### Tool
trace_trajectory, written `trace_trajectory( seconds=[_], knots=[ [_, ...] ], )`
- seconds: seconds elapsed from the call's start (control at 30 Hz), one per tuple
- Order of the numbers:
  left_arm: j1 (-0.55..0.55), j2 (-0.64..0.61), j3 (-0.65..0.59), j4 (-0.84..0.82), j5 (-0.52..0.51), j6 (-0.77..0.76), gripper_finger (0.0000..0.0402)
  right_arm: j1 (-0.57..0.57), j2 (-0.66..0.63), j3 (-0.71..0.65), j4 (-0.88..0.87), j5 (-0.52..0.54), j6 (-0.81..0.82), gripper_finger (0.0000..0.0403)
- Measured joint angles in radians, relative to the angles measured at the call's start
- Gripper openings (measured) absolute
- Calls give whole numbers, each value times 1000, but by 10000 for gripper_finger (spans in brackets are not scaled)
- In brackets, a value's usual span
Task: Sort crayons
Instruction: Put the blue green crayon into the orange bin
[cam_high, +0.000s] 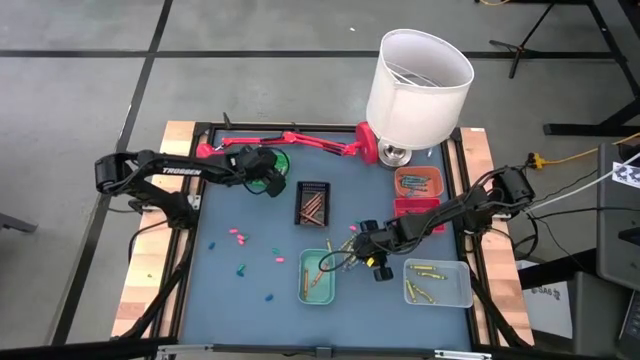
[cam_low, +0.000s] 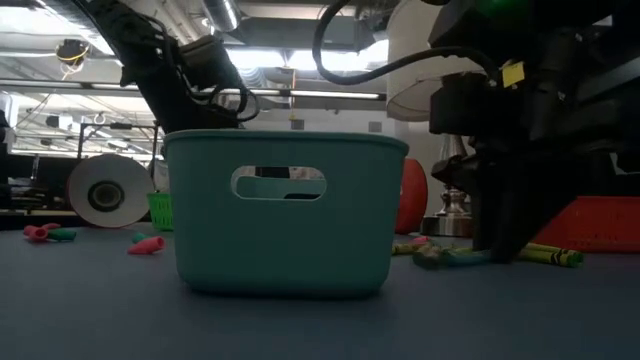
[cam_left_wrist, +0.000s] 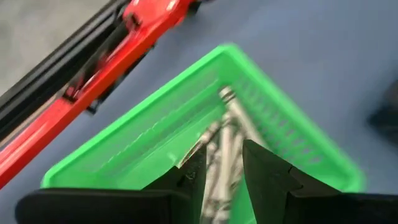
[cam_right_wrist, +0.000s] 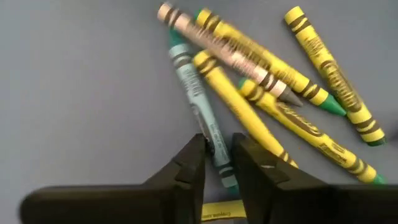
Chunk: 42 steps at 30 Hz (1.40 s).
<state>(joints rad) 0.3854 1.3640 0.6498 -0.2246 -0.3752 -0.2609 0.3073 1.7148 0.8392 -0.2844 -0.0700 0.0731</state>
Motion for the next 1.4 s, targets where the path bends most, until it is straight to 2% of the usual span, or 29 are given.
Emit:
trace_trajectory(
  seconds=[0.17,0.33,0.6,1.1,1.2,1.4],
  knots=[
    [-49,0,0,114,0,1,77,0,0,-1,0,-1,0,38],
    [-114,0,0,238,7,1,63,0,0,-1,0,-1,0,17],
    [-268,0,0,383,108,1,45,0,-52,-7,-24,-1,0,19],
    [-600,-1,0,476,108,-1,39,0,-295,-5,-171,6,0,17],
    [-647,-1,0,498,108,-1,39,0,-357,-5,-231,76,0,22],
    [-709,-1,0,522,102,-1,39,0,-460,-4,-395,318,5,22]
  ],
)
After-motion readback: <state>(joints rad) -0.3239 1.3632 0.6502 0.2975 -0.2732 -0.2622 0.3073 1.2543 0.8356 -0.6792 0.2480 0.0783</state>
